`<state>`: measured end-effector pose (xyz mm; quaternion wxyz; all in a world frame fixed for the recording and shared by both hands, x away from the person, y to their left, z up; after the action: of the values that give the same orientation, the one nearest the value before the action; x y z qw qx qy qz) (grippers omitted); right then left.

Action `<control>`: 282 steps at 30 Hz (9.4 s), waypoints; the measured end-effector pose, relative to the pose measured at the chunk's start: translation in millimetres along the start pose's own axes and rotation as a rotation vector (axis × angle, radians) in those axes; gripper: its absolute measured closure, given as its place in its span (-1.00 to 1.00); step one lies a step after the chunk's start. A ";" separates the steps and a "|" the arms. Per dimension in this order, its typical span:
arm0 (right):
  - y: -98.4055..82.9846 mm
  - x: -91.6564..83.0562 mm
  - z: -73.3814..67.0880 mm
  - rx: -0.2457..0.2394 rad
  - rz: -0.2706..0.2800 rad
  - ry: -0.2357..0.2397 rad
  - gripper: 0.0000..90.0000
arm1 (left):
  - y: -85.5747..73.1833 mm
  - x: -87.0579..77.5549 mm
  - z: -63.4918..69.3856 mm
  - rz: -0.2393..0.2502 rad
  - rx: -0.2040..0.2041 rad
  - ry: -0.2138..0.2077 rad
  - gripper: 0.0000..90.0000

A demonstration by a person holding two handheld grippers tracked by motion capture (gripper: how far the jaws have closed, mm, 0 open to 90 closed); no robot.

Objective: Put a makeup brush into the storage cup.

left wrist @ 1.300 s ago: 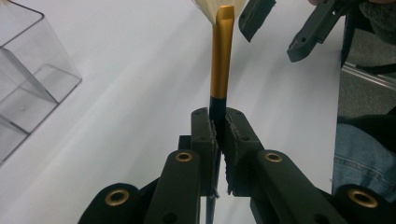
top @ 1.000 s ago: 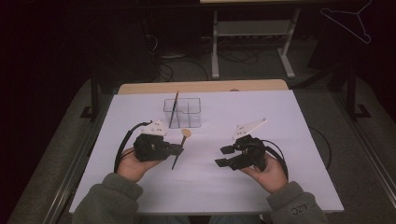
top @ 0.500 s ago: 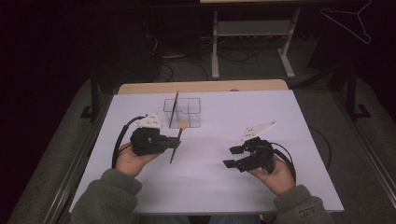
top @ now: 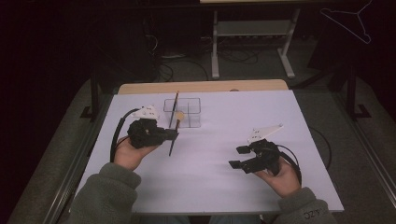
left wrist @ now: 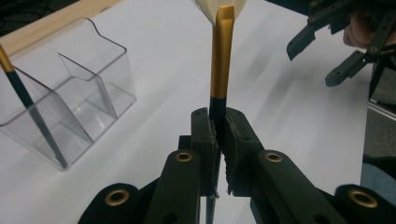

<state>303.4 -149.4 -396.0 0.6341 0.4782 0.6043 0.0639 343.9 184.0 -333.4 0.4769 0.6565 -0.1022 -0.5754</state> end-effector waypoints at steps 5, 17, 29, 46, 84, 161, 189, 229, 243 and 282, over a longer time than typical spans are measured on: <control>-3.1 -1.5 2.6 0.004 0.000 -0.017 -0.29 | 7.6 -3.5 -4.3 0.012 -0.003 0.008 0.85; -7.2 -4.4 7.4 0.019 0.013 -0.037 -0.35 | 22.1 -8.2 -17.0 0.037 -0.028 0.030 0.85; -13.5 -6.6 12.4 0.031 0.021 -0.037 -0.37 | 49.8 -9.9 -38.7 0.058 -0.045 0.068 0.85; -13.1 -7.8 14.0 0.037 0.032 -0.031 -0.38 | 89.0 -5.3 -84.5 0.093 -0.105 0.155 0.85; -15.2 -12.6 18.8 0.042 0.061 -0.036 -0.38 | 83.7 21.9 -126.6 0.069 -0.162 0.266 0.84; -14.9 -10.6 18.9 0.029 0.059 -0.064 -0.39 | 25.0 41.8 -116.4 0.039 -0.158 0.270 0.44; -15.4 -13.9 24.1 0.050 0.080 -0.144 -0.44 | 11.1 19.7 -97.2 0.064 -0.171 0.262 -0.04; -19.3 -16.5 26.3 0.072 0.098 -0.204 -0.49 | -31.2 -4.1 -54.2 0.051 -0.121 0.227 -0.37; -21.5 -17.5 26.2 0.074 0.104 -0.219 -0.51 | -48.0 -4.3 -27.3 0.054 -0.099 0.213 -0.43; -32.5 -19.0 30.7 0.097 0.104 -0.232 -0.57 | -101.3 -4.8 13.1 0.017 -0.107 0.196 -0.54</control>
<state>307.7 -195.5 -410.5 0.6718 0.5432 0.5035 0.0116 289.3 233.8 -404.1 0.5237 0.6826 -0.0297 -0.5089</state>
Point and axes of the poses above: each handheld gripper's, and its own axes: x roughly forward along the jaws, y roughly out of its top, z roughly to its right, the point moved 2 cm from there along x, roughly forward along the jaws, and after that the axes turned 4 degrees about -z, right-handed, at the moved point
